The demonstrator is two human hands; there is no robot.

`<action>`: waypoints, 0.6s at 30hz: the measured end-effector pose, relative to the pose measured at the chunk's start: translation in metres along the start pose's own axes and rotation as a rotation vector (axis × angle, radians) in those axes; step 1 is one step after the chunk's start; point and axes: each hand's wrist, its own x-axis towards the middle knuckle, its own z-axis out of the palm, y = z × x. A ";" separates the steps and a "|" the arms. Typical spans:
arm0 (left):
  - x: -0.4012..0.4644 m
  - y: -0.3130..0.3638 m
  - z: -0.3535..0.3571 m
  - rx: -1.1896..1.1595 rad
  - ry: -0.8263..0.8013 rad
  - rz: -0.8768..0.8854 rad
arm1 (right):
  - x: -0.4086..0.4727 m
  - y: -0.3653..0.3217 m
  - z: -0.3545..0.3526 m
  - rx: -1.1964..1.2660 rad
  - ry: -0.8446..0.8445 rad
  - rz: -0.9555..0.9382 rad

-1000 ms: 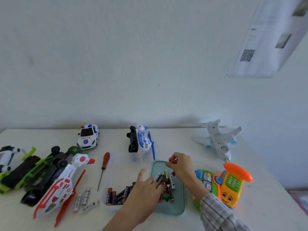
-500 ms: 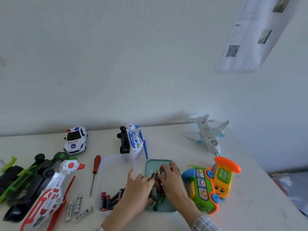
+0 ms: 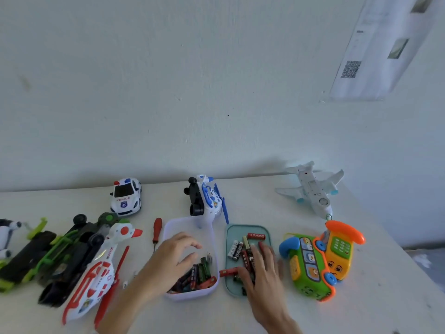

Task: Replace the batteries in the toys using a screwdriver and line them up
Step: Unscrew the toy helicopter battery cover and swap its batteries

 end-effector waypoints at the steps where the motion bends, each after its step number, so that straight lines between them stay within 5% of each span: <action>1: -0.007 -0.008 -0.007 0.045 -0.005 -0.028 | 0.002 -0.009 -0.002 0.040 0.059 -0.066; 4: -0.022 -0.022 -0.015 0.189 -0.102 -0.088 | 0.009 -0.038 -0.002 0.067 0.140 -0.384; 7: -0.023 -0.023 -0.013 0.374 -0.234 -0.107 | 0.024 -0.064 0.007 -0.029 -0.034 -0.636; 13: -0.003 -0.007 -0.013 0.826 -0.384 -0.078 | 0.049 -0.089 0.010 -0.502 -0.461 -0.584; 18: 0.004 -0.003 -0.016 0.943 -0.549 -0.025 | 0.054 -0.090 0.012 -0.508 -0.569 -0.545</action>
